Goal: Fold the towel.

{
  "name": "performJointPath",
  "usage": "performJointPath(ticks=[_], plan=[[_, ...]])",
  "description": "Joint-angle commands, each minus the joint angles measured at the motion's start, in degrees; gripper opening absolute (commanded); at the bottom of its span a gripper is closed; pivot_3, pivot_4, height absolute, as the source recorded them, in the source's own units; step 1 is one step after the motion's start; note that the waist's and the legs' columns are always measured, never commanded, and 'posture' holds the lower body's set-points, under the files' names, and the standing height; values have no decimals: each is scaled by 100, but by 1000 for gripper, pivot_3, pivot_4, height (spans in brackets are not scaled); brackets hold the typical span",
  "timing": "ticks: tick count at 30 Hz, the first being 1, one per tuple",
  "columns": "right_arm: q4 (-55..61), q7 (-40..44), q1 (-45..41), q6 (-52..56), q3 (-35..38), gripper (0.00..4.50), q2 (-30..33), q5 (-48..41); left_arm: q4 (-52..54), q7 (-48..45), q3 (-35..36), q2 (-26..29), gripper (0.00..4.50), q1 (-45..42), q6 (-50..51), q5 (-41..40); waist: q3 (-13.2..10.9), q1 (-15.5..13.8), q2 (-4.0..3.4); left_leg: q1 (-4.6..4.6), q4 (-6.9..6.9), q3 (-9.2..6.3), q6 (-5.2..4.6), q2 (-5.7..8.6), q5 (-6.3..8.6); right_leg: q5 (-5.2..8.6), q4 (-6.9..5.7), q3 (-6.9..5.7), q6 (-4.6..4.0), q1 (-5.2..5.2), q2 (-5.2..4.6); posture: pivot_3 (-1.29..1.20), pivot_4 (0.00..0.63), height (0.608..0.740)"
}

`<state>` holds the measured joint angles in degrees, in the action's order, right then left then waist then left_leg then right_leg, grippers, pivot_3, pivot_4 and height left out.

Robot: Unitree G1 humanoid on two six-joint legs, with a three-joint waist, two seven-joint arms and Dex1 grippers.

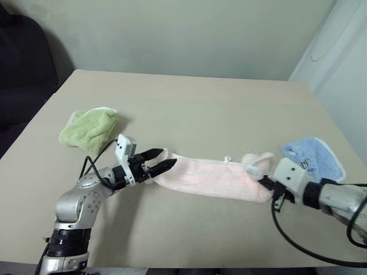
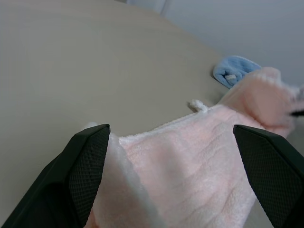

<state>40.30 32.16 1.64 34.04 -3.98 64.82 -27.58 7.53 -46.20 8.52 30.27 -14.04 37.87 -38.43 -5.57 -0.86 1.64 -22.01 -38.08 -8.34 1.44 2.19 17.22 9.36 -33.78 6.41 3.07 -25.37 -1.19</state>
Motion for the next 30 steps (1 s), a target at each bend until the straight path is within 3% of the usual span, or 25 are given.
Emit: performJointPath(ticks=[1,7,10,15,18,23,26,30], plan=[[-83,477,-575,-59,-608,21,-230,421,64,-19,53,-42,4500,-74,-172,8,-4,1,8,2,0,-1,-1,0,-2,0,0,0,0,3,0,0,150,740],[-722,782,-1039,-110,-1191,21,-731,1029,136,38,107,-68,4500,-10,-209,-7,-12,-23,21,5,0,-7,-9,1,-21,-4,0,-1,-5,13,-1,0,150,740],[-916,843,-1116,-143,-1243,21,-994,1171,144,54,129,-61,4500,8,-222,-10,-14,-28,22,7,0,-9,-8,1,-21,-36,0,-1,-53,15,-1,0,150,740],[-999,939,-1117,-128,-1167,21,-1314,1242,159,62,131,-45,4500,12,-245,-14,-16,-29,25,9,0,-9,-4,1,-24,-39,0,-3,-57,15,0,0,150,740],[-1037,964,-1128,-82,-1105,709,-1448,1244,121,50,112,-41,4500,-26,-260,1,-17,-29,26,9,0,-9,-2,1,-30,-28,0,-3,-38,15,0,0,150,740],[-952,1017,-1074,8,-982,2370,-1570,1165,79,25,72,-42,4500,-89,-270,15,-17,-31,26,7,0,-10,-2,2,-33,-30,0,-3,-41,15,0,0,150,740],[-790,992,-1046,221,-508,3441,-1760,705,55,13,57,-39,4500,-126,-269,22,-19,-33,27,7,1,-11,-1,2,-34,-40,-1,-3,-57,15,0,0,150,740],[-499,1103,-980,605,212,3441,-1825,19,26,-13,58,-23,4500,-144,-275,28,-20,-39,26,6,1,-10,3,4,-37,-42,0,-3,-61,16,0,0,150,740]])
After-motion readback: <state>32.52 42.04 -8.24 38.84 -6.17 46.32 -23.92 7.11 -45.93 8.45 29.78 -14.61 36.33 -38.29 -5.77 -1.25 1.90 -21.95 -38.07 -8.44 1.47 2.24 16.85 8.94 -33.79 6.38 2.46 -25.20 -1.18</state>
